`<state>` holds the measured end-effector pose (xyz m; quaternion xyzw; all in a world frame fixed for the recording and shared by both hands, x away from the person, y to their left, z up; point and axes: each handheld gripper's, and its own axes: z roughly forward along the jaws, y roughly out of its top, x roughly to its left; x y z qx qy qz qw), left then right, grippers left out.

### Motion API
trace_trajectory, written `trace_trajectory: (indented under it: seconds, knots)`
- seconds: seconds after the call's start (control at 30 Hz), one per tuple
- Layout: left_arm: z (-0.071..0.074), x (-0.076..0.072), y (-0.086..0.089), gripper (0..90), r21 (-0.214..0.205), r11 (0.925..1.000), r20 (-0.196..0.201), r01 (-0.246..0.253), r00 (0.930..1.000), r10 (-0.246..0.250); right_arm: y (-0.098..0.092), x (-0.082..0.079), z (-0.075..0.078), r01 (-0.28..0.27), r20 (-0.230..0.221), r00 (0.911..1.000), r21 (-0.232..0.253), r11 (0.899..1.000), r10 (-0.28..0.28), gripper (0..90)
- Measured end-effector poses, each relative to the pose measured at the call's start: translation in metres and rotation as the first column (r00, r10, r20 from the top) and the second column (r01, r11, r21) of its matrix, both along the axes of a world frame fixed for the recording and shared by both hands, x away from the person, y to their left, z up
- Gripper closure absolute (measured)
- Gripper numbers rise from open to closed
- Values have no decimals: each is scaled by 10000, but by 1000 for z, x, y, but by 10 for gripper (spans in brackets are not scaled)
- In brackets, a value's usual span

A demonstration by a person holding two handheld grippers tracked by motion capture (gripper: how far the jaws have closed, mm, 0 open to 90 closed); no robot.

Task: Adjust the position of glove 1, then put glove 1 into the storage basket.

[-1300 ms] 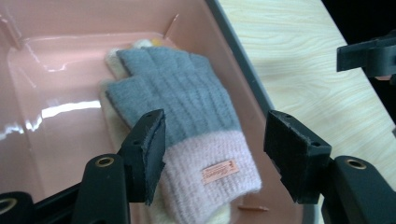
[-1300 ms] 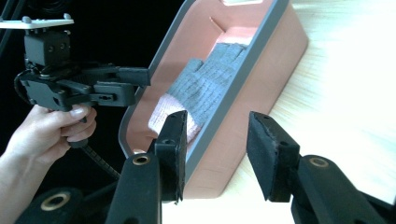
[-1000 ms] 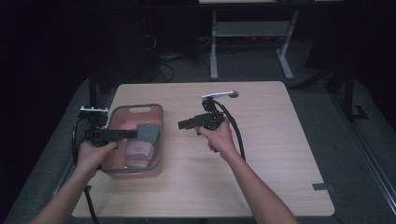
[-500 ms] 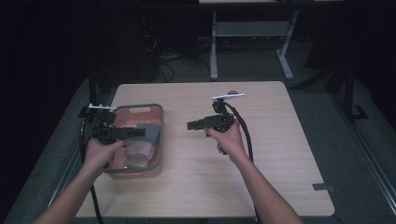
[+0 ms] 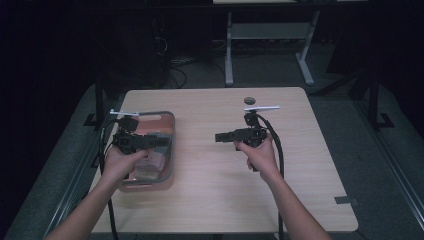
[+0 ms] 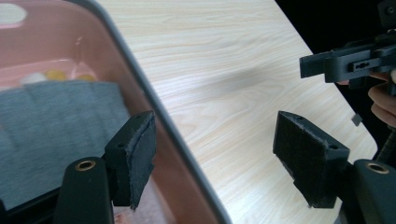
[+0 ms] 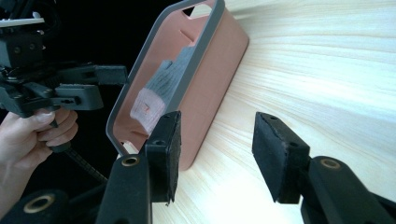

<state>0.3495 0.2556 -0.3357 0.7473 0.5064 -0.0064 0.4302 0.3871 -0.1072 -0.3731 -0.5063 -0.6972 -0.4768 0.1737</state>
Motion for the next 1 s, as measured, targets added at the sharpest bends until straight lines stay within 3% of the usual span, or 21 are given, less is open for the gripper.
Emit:
trace_trajectory:
  seconds: [0.17, 0.43, 0.63, 1.0]
  knots:
    - [3, -2, -11, 291, -22, 9998, 172, 196, 9997, -196, -12, -8, 2, 215, 143, 9997, -15, 9998, -215, 512]
    - [2, -1, -24, 283, -90, 9986, 105, 516, 9986, -515, -25, -12, 0, 512, 18, 9987, 28, 9987, -512, 511]
    - [11, -3, -34, 281, -113, 9975, 307, 692, 9972, -689, -36, -23, 3, 620, 91, 9980, -29, 9981, -619, 509]
    - [6, -3, -59, 272, -88, 9912, 275, 1322, 9909, -1320, -61, -30, -4, 1142, -64, 9934, 4, 9935, -1142, 508]
